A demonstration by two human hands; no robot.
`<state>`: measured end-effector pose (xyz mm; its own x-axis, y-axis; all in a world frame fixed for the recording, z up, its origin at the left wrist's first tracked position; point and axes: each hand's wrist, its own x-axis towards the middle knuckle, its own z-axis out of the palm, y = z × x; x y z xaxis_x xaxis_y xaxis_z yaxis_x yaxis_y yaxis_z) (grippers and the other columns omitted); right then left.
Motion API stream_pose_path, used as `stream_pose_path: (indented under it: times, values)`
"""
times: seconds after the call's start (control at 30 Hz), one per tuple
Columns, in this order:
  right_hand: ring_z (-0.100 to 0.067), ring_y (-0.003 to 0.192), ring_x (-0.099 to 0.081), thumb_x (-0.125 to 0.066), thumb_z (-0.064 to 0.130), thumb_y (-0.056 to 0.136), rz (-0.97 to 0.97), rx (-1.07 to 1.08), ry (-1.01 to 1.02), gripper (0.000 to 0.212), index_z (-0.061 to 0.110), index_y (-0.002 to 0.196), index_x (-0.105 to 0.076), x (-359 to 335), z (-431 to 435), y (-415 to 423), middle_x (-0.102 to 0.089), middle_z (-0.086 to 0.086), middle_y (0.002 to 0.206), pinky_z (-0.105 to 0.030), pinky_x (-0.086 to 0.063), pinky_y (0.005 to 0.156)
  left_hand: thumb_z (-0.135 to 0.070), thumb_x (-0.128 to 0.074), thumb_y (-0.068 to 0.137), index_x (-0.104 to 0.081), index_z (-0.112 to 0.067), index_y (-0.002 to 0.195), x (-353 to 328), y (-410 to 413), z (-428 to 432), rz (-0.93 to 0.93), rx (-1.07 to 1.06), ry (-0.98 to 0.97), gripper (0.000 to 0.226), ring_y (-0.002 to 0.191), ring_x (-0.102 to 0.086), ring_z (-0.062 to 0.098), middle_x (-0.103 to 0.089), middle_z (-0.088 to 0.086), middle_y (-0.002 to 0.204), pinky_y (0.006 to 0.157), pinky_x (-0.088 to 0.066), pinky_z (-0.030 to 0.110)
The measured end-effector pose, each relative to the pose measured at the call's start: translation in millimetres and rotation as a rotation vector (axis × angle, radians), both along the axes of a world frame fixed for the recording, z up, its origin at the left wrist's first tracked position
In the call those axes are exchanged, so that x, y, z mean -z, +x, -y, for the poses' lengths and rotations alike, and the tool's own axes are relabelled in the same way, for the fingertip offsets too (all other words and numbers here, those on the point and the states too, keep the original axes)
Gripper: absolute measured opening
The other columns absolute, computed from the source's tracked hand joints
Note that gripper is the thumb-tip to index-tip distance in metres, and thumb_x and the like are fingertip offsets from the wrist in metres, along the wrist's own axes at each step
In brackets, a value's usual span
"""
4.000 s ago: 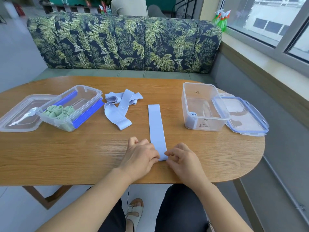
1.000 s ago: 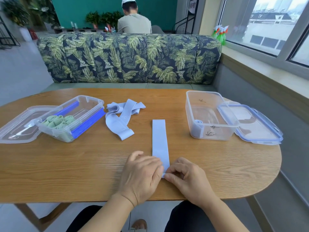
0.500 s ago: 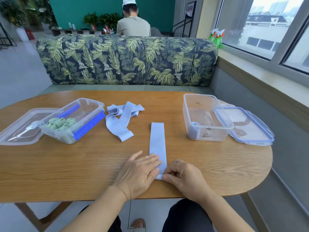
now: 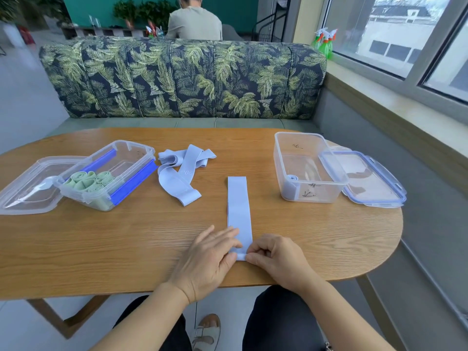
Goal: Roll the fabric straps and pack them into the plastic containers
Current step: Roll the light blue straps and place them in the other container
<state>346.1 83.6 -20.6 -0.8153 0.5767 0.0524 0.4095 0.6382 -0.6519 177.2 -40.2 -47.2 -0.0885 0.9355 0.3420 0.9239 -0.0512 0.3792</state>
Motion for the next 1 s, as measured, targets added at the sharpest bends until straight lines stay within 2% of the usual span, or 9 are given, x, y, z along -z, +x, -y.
stream_pose_path:
  times: [0.1,0.17,0.3,0.37,0.57,0.73,0.8,0.87,1.0]
  values:
    - [0.002,0.075,-0.051,-0.069,0.039,0.086,0.000,0.003,-0.015,0.009,0.031,0.083,-0.072,-1.3,-0.5,0.0,-0.057,0.024,0.071,-0.015,-0.034,0.061,-0.033,-0.035,0.100,-0.065,-0.024,0.115,1.7,3.4,4.0,-0.155,0.023,0.032,0.035,0.131,-0.046,0.002,-0.057,-0.008,0.136,0.114,-0.018,0.036]
    - [-0.001,0.075,-0.051,-0.068,0.039,0.086,-0.003,0.001,-0.015,0.010,0.030,0.083,-0.072,-1.1,-0.4,0.2,-0.057,0.019,0.071,-0.016,-0.034,0.061,-0.032,-0.035,0.100,-0.065,-0.023,0.114,1.7,3.5,4.6,-0.189,0.009,0.014,0.035,0.129,-0.048,0.004,-0.059,-0.008,0.134,0.112,-0.020,0.038]
    - [-0.001,0.072,-0.049,-0.068,0.038,0.087,0.014,0.007,-0.024,0.010,0.029,0.085,-0.072,-1.5,-2.0,-0.4,-0.057,0.016,0.072,-0.020,-0.036,0.063,-0.040,-0.024,0.101,-0.051,-0.024,0.123,-0.9,4.9,4.7,-0.037,-0.032,-0.059,0.038,0.133,-0.039,-0.003,-0.056,-0.014,0.133,0.119,-0.007,0.030]
    - [-0.001,0.071,-0.049,-0.069,0.039,0.086,0.035,0.015,-0.045,0.010,0.030,0.085,-0.073,-3.0,-2.4,-1.2,-0.059,0.015,0.073,-0.021,-0.038,0.064,-0.042,-0.023,0.100,-0.046,-0.026,0.118,-1.0,6.3,4.9,0.009,-0.033,-0.087,0.033,0.134,-0.036,-0.006,-0.053,-0.015,0.136,0.120,-0.007,0.031]
    - [0.001,0.070,-0.050,-0.071,0.037,0.084,0.049,0.036,-0.083,0.010,0.028,0.082,-0.074,-5.6,-2.2,-2.8,-0.064,0.012,0.079,-0.023,-0.041,0.067,-0.036,-0.042,0.101,-0.050,-0.027,0.099,-1.1,7.1,2.9,0.104,-0.044,-0.101,0.012,0.131,-0.024,-0.018,-0.047,-0.014,0.143,0.121,-0.007,0.031]
    - [0.001,0.071,-0.052,-0.073,0.037,0.082,0.014,0.052,-0.087,0.011,0.027,0.082,-0.075,-4.4,-0.3,-2.4,-0.065,0.013,0.078,-0.026,-0.045,0.069,-0.045,-0.042,0.098,-0.050,-0.027,0.099,-0.3,7.1,2.4,0.090,-0.038,-0.100,0.019,0.128,-0.011,-0.024,-0.041,-0.018,0.144,0.115,0.006,0.014]
    - [0.001,0.071,-0.052,-0.074,0.037,0.082,0.007,0.054,-0.085,0.011,0.025,0.081,-0.075,-4.7,-0.7,-2.9,-0.065,0.013,0.078,-0.027,-0.045,0.069,-0.042,-0.044,0.099,-0.051,-0.026,0.098,0.8,6.6,1.7,0.105,-0.042,-0.089,0.017,0.129,-0.015,-0.022,-0.042,-0.016,0.145,0.114,0.007,0.013]
    - [0.000,0.071,-0.052,-0.074,0.037,0.082,-0.005,0.059,-0.077,0.012,0.025,0.083,-0.076,-4.1,-0.7,-2.8,-0.065,0.012,0.079,-0.028,-0.046,0.069,-0.038,-0.047,0.099,-0.052,-0.025,0.096,1.3,6.6,1.1,0.123,-0.048,-0.068,0.014,0.134,-0.026,-0.014,-0.045,-0.011,0.145,0.116,0.004,0.015]
    - [-0.001,0.069,-0.052,-0.075,0.031,0.082,-0.072,0.104,-0.120,0.018,0.026,0.099,-0.074,-1.3,2.3,1.9,-0.063,0.013,0.083,-0.032,-0.051,0.075,-0.031,-0.051,0.099,-0.057,-0.019,0.093,2.4,9.5,-2.3,0.126,-0.064,-0.012,0.014,0.134,-0.041,0.000,-0.056,-0.006,0.137,0.118,-0.004,0.020]
